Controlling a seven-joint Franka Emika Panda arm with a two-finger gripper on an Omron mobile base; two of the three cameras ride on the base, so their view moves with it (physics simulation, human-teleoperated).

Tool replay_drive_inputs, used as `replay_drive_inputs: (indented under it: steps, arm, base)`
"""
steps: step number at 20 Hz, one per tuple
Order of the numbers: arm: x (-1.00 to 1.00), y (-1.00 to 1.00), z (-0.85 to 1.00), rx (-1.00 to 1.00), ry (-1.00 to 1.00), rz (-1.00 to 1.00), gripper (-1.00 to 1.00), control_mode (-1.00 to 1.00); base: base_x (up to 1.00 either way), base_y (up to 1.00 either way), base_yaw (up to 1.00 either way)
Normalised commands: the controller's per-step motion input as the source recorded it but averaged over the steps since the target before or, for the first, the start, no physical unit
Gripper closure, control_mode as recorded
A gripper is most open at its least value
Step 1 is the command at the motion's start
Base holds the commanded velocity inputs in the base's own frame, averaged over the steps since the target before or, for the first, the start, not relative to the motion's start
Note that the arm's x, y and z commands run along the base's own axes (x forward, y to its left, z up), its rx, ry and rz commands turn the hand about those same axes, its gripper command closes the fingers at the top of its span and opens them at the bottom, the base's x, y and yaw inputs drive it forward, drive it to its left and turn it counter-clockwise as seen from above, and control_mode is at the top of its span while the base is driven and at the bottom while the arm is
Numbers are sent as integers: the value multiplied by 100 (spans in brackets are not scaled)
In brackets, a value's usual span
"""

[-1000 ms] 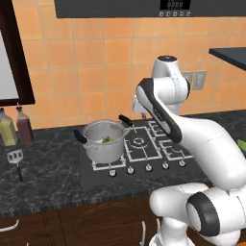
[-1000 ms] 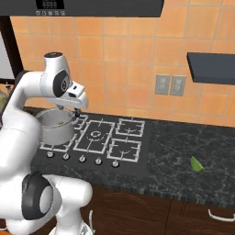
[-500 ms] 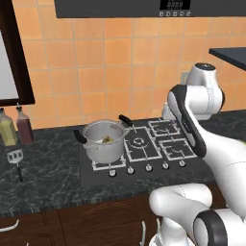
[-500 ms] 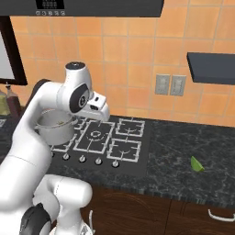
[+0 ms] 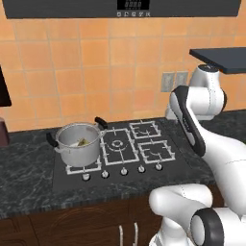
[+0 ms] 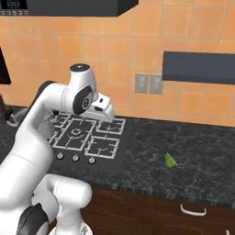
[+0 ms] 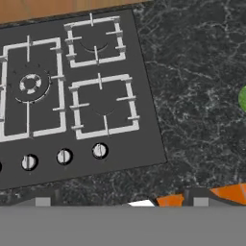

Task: Put the onion and lemon wedge in the pot. Retrieve the spatula and lightly stir the vegetables in the pot.

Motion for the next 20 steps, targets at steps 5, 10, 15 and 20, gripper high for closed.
replay_drive_inputs:
  steps: [5, 10, 15, 20]
  arm:
    - [0, 0, 0, 0, 0, 0, -100, 100]
    - [31, -100, -39, 0, 2, 0, -100, -100]
    - [34, -70, -79, -2, 6, 0, -100, -100]
    - [4, -59, -78, 0, 4, 0, -100, -100]
  base:
    - [9, -100, -3]
    - [0, 0, 0]
    - [0, 0, 0]
    - [0, 0, 0]
